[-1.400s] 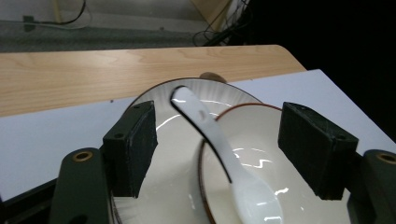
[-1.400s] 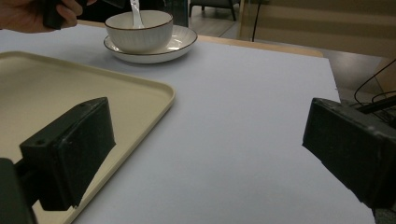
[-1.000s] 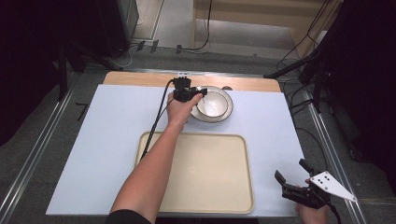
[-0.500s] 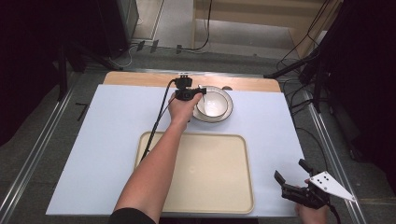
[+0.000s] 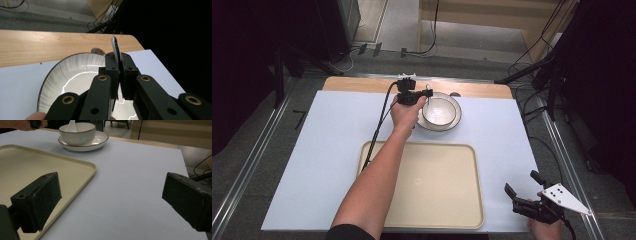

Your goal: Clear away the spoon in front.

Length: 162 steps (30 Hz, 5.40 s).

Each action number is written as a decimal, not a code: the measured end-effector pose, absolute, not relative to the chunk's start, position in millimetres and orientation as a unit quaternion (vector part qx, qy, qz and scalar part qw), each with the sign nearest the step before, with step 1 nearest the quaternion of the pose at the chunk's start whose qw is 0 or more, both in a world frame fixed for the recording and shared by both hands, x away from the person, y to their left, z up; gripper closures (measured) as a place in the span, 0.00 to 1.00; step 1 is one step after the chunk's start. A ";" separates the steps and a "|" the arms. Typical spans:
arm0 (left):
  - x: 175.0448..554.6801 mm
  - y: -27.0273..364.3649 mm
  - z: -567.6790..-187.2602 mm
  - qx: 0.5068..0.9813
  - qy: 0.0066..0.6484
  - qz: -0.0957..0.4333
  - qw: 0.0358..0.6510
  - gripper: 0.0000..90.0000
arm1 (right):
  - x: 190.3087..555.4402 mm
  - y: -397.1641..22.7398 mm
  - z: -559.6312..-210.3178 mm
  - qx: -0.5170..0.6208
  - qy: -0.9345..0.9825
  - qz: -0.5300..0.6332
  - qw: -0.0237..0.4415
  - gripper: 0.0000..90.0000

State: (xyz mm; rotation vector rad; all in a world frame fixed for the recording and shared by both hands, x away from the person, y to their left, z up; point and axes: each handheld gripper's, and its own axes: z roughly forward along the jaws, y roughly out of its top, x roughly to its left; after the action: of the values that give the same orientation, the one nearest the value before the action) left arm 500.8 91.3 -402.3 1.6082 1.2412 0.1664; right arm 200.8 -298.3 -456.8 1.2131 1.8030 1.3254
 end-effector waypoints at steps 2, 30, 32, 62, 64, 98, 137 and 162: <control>499.3 94.0 -397.7 0.669 0.515 0.072 0.532 0.96 | 201.0 -297.8 -456.8 0.455 0.677 0.497 0.294 0.03; 457.3 155.7 -368.6 0.657 0.495 0.086 0.562 0.96 | 201.8 -292.6 -458.2 0.451 0.686 0.488 0.297 0.03; 453.8 160.9 -369.9 0.658 0.494 0.084 0.563 0.96 | 201.8 -291.8 -458.3 0.451 0.687 0.487 0.297 0.03; 388.8 214.2 -387.5 0.662 0.484 0.101 0.564 0.96 | 200.9 -283.5 -458.8 0.446 0.694 0.479 0.299 0.03; 383.5 217.9 -389.1 0.660 0.483 0.102 0.567 0.96 | 200.8 -282.7 -458.7 0.446 0.695 0.479 0.299 0.02; 318.1 269.5 -420.7 0.655 0.496 0.039 0.569 0.96 | 200.8 -275.2 -458.5 0.441 0.700 0.476 0.298 0.03; 312.1 254.8 -448.3 0.714 0.540 0.093 0.436 0.52 | 200.6 -275.4 -458.7 0.442 0.699 0.475 0.300 0.03; 307.1 220.3 -453.9 0.760 0.508 0.097 0.394 1.00 | 199.9 -276.7 -457.6 0.442 0.697 0.477 0.301 0.03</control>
State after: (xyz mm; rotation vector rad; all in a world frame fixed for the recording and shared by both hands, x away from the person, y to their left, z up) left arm 307.1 220.3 -453.9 1.9281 1.2885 0.2458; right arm 199.9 -276.7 -457.6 1.1739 1.8504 1.2654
